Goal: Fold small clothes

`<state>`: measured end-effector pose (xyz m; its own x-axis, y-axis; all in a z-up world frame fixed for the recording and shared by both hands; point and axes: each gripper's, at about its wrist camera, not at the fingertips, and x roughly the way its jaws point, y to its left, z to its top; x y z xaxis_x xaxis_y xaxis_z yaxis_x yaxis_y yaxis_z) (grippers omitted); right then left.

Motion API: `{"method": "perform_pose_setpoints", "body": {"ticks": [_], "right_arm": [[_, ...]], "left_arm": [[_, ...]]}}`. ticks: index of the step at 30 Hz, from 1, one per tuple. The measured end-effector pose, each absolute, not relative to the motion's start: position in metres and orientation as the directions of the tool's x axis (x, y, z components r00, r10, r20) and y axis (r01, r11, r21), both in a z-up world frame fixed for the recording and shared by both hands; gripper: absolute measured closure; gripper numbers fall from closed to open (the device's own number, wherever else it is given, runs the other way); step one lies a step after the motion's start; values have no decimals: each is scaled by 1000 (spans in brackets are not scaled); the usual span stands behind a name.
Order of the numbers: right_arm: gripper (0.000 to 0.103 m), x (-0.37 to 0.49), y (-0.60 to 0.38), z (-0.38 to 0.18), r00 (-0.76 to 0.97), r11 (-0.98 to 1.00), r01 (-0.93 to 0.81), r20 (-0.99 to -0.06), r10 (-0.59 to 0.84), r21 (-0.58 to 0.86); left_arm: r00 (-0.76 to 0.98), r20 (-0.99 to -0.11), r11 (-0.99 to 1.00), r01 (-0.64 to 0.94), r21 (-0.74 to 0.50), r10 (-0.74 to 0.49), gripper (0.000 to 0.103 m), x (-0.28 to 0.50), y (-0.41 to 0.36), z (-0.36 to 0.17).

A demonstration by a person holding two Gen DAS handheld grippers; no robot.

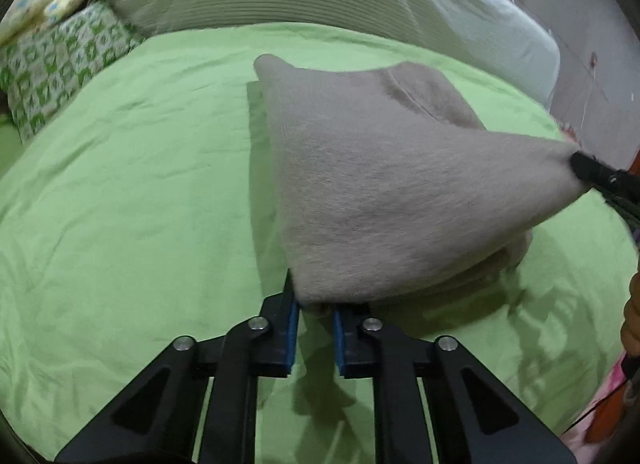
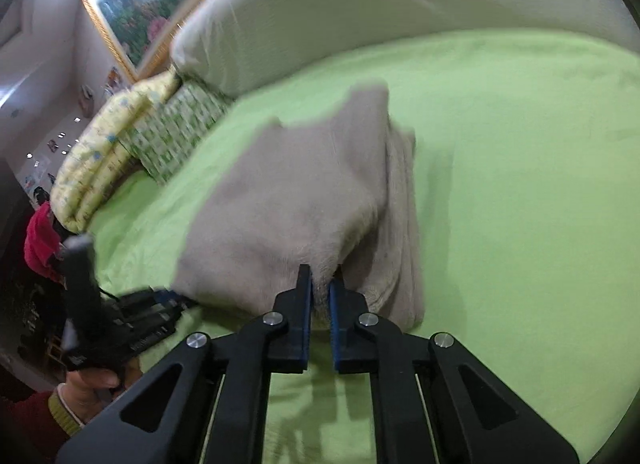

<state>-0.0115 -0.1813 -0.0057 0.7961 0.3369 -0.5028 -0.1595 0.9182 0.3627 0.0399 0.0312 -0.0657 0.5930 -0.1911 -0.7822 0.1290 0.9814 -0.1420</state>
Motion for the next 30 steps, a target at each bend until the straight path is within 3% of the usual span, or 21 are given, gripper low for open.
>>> {"method": "perform_pose_setpoints", "body": {"ticks": [4, 11, 16, 20, 22, 25, 27, 30], "right_arm": [[95, -14, -183, 0, 789, 951, -187, -539, 295, 246], [95, -2, -192, -75, 706, 950, -97, -652, 275, 296], [95, 0, -180, -72, 684, 973, -105, -696, 221, 207], [94, 1, -185, -70, 669, 964, -77, -704, 240, 255], [90, -2, -190, -63, 672, 956, -70, -695, 256, 285], [85, -10, -199, -50, 689, 947, -62, -673, 268, 315], [67, -12, -207, -37, 710, 941, -48, -651, 268, 335], [61, -6, -219, -21, 737, 923, -43, -612, 288, 382]], "left_arm": [[578, -785, 974, 95, -206, -222, 92, 40, 41, -74], [567, -792, 974, 99, -204, -224, 92, 44, 40, -82], [558, -796, 971, 94, -220, -235, 89, 44, 42, -82], [543, -804, 970, 110, -217, -241, 85, 37, 41, -77], [545, -799, 967, 143, -210, -255, 83, 28, 41, -66], [558, -777, 956, 196, -217, -291, 68, 16, 41, -46], [575, -757, 950, 214, -226, -310, 57, 11, 42, -31], [583, -737, 940, 225, -257, -341, 52, 17, 38, -15]]}}
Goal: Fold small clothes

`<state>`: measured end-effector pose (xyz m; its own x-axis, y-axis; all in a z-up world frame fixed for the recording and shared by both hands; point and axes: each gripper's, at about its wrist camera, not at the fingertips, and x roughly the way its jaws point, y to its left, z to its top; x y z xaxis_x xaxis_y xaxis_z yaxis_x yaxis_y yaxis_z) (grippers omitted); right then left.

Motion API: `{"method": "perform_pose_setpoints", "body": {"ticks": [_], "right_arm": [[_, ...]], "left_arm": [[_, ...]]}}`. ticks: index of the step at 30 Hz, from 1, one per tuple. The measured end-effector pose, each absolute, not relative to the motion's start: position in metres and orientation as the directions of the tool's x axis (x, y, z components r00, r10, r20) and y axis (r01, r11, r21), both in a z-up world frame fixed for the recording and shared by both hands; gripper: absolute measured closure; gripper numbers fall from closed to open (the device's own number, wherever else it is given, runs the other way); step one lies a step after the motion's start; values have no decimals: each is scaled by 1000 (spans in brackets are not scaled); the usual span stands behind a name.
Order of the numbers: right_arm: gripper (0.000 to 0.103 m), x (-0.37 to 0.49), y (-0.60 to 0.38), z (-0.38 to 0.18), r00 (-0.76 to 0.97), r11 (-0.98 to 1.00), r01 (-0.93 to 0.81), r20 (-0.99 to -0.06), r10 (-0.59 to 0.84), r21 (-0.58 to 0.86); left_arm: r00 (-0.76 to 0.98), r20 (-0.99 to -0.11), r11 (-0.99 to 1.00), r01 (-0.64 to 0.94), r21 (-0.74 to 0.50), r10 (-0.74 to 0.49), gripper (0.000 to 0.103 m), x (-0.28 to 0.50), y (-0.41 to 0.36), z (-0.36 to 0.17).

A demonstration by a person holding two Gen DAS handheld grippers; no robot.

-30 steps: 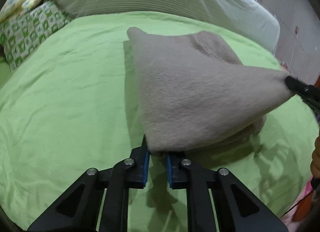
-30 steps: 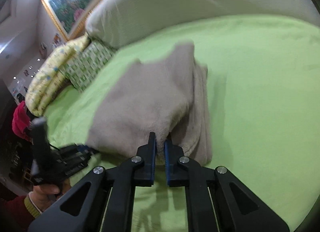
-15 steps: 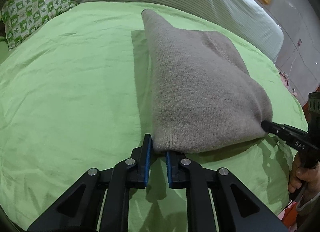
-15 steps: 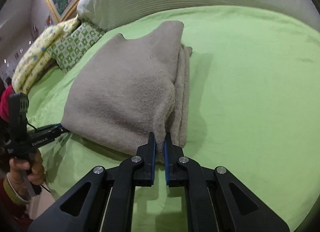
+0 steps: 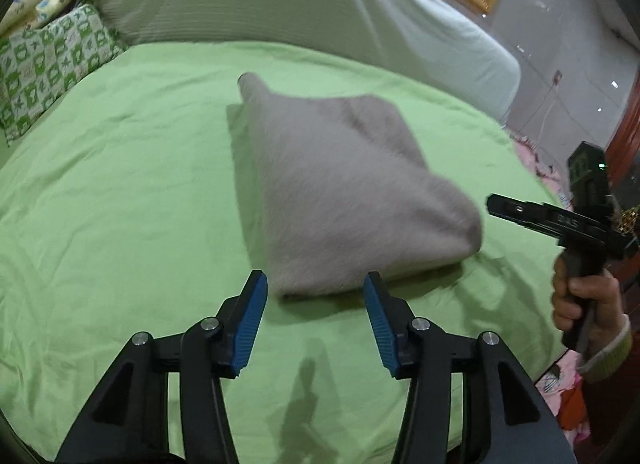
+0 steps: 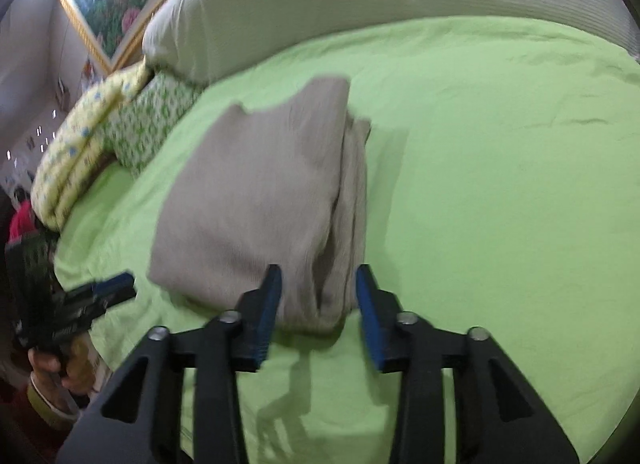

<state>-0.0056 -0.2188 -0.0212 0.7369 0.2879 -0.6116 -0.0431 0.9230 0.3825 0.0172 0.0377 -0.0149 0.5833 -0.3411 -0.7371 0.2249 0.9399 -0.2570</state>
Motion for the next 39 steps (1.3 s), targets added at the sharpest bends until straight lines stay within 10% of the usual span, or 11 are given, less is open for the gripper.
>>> {"method": "perform_pose_setpoints", "body": {"ticks": [21, 23, 27, 32, 39], "right_arm": [[61, 192, -236, -12, 637, 887, -121, -650, 414, 446], [61, 193, -240, -16, 630, 878, -126, -647, 430, 461], [61, 198, -242, -20, 605, 860, -165, -639, 475, 483], [86, 205, -243, -21, 584, 857, -211, -643, 496, 469], [93, 206, -242, 22, 661, 825, -323, -513, 547, 463]], "left_arm": [[396, -736, 784, 547, -291, -549, 47, 80, -134, -45], [432, -746, 799, 560, -219, -507, 30, 74, -144, -44], [563, -769, 805, 584, 110, -303, 28, 53, -183, -51], [547, -797, 800, 584, 142, -258, 93, 60, -196, -67], [537, -770, 805, 591, 54, -343, 95, 68, -183, -54]]}}
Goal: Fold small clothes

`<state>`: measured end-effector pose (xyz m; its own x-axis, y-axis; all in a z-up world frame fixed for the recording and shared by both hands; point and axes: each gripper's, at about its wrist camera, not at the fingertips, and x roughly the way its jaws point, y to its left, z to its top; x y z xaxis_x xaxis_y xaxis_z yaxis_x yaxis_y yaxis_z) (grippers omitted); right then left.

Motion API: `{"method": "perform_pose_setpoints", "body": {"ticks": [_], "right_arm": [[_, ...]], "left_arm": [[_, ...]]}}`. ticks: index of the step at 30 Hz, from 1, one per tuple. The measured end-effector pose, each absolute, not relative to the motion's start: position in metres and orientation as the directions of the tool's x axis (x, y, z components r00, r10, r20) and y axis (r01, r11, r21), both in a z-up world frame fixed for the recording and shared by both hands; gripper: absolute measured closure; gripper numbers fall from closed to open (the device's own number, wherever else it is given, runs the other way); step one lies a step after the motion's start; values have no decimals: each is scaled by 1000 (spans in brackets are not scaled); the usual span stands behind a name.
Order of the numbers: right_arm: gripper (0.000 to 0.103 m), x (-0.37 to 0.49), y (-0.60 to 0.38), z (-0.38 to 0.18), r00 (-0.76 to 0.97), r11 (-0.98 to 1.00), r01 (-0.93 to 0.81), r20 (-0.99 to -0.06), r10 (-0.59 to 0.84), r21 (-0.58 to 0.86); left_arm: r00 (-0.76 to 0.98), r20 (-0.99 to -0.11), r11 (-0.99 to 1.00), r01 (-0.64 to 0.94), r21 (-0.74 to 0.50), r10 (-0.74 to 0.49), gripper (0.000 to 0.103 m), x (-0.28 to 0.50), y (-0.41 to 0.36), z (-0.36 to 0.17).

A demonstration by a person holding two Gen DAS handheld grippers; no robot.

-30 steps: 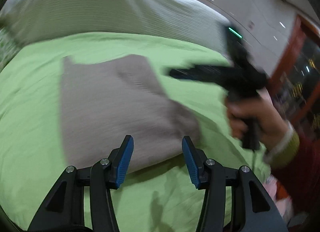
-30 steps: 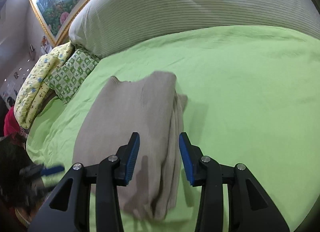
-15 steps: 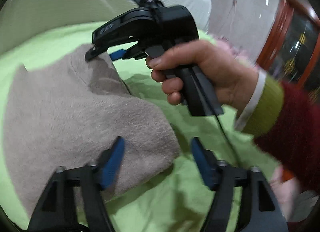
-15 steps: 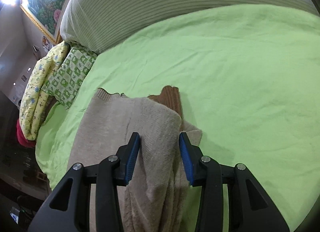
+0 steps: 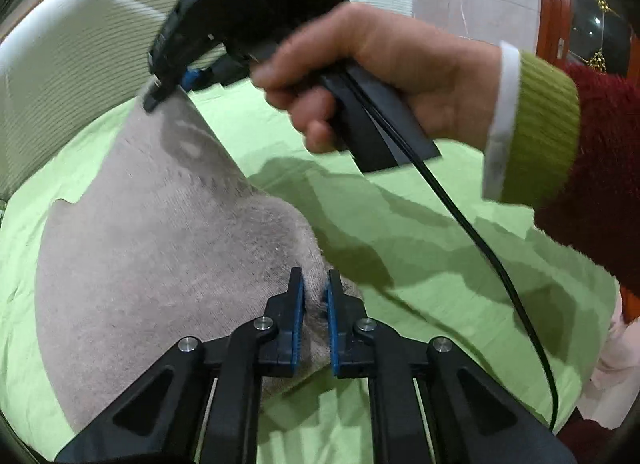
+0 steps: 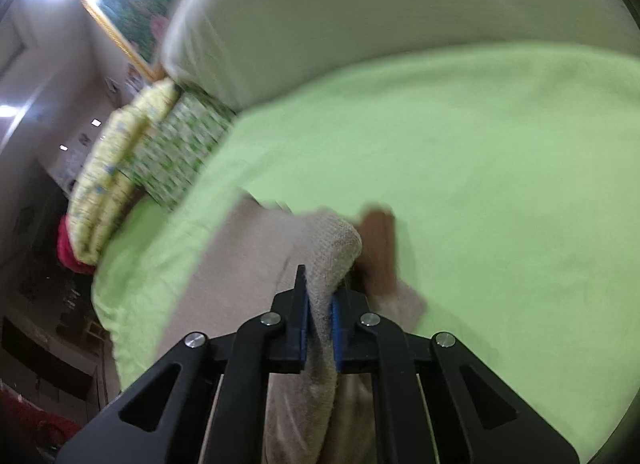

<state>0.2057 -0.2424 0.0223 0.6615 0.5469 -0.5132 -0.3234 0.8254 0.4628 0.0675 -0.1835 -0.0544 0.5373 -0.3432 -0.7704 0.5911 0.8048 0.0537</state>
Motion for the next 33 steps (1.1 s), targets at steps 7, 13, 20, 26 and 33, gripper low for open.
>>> {"method": "perform_pose_setpoints", "body": {"ticks": [7, 13, 20, 26, 33], "right_arm": [[93, 225, -235, -29, 619, 898, -215, -658, 428, 383], [74, 221, -250, -42, 635, 886, -123, -650, 417, 448], [59, 179, -258, -7, 712, 907, -67, -617, 335, 416], [58, 120, -244, 13, 775, 891, -110, -523, 355, 441], [58, 74, -210, -1, 743, 851, -169, -503, 442, 498]], "left_arm": [[456, -804, 803, 594, -46, -383, 95, 63, -170, -72], [427, -810, 817, 566, -106, -401, 76, 65, -149, -60], [471, -772, 849, 502, -164, -427, 40, 49, -109, -38], [565, -724, 901, 393, -186, -396, 29, 26, -56, -21], [622, -716, 948, 218, -230, -317, 27, 25, 11, -17]]}}
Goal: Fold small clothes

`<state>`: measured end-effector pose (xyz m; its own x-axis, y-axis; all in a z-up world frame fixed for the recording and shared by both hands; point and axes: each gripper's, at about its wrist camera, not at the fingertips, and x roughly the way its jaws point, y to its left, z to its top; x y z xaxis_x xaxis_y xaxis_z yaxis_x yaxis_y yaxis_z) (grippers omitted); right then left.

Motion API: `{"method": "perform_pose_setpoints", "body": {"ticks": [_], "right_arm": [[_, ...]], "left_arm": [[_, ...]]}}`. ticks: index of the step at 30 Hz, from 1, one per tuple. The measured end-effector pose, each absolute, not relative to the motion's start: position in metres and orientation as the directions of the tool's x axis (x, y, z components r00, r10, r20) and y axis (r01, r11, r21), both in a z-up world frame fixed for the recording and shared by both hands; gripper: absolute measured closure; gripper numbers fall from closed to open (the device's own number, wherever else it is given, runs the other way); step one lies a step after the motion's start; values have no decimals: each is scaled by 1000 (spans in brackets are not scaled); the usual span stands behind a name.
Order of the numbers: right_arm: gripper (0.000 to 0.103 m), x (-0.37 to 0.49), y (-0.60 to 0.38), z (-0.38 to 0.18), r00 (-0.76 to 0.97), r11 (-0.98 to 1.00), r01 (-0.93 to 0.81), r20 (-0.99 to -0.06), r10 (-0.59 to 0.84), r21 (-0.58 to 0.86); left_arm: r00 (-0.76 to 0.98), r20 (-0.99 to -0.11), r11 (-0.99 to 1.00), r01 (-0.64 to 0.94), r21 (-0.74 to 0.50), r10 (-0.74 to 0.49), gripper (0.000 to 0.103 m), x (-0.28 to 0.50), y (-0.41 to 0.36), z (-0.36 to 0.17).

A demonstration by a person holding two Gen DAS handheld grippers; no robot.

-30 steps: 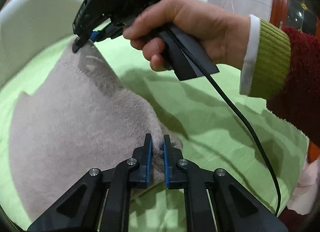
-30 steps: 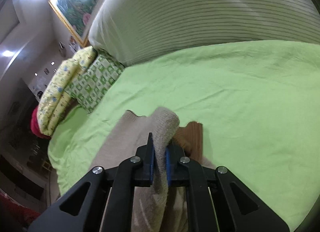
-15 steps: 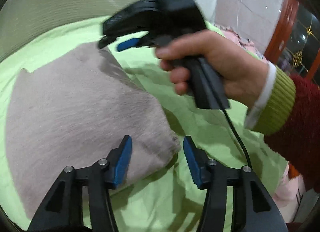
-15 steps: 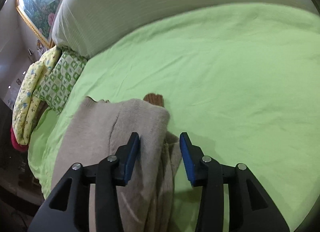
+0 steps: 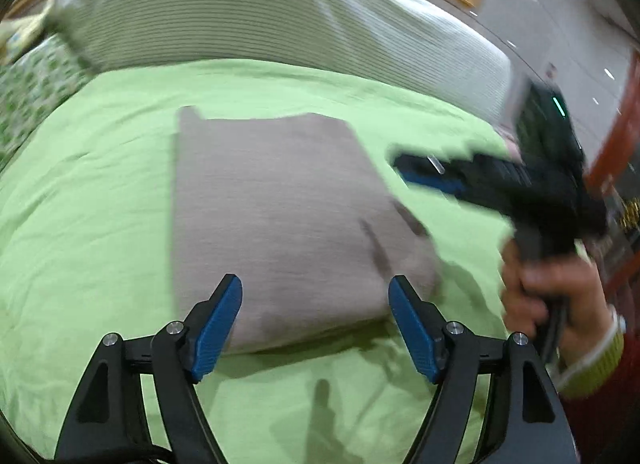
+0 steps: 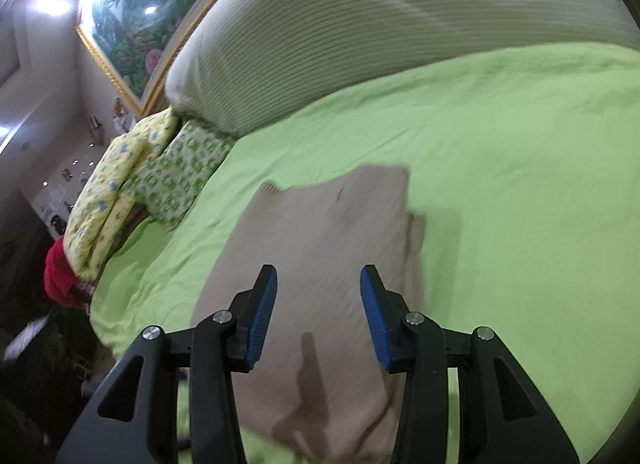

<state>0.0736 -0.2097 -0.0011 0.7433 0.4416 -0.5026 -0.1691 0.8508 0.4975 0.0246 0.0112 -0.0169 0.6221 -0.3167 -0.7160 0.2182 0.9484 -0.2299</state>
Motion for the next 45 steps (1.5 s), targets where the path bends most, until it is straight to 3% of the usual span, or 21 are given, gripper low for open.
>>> {"method": "perform_pose_setpoints", "body": {"ticks": [5, 8, 19, 28, 39, 45], "right_arm": [[58, 64, -199, -29, 702, 856, -125, -565, 434, 502], [58, 63, -202, -44, 690, 873, -80, -605, 397, 482], [59, 53, -197, -45, 707, 905, -47, -626, 329, 423], [58, 31, -182, -20, 760, 953, -50, -608, 230, 299], [58, 79, -179, -5, 780, 961, -49, -591, 207, 271], [58, 116, -184, -33, 711, 980, 5, -689, 138, 201]], "left_arm": [[634, -728, 957, 69, -283, -261, 27, 54, 47, -26], [599, -777, 970, -3, -242, -192, 29, 51, 57, -41], [559, -812, 979, 4, -204, -171, 26, 72, 51, -67], [600, -789, 989, 17, -149, -129, 26, 67, 44, -36], [619, -785, 999, -6, -36, -24, 24, 128, 31, -30], [534, -845, 995, -78, -67, -15, 23, 150, 39, -55]]}}
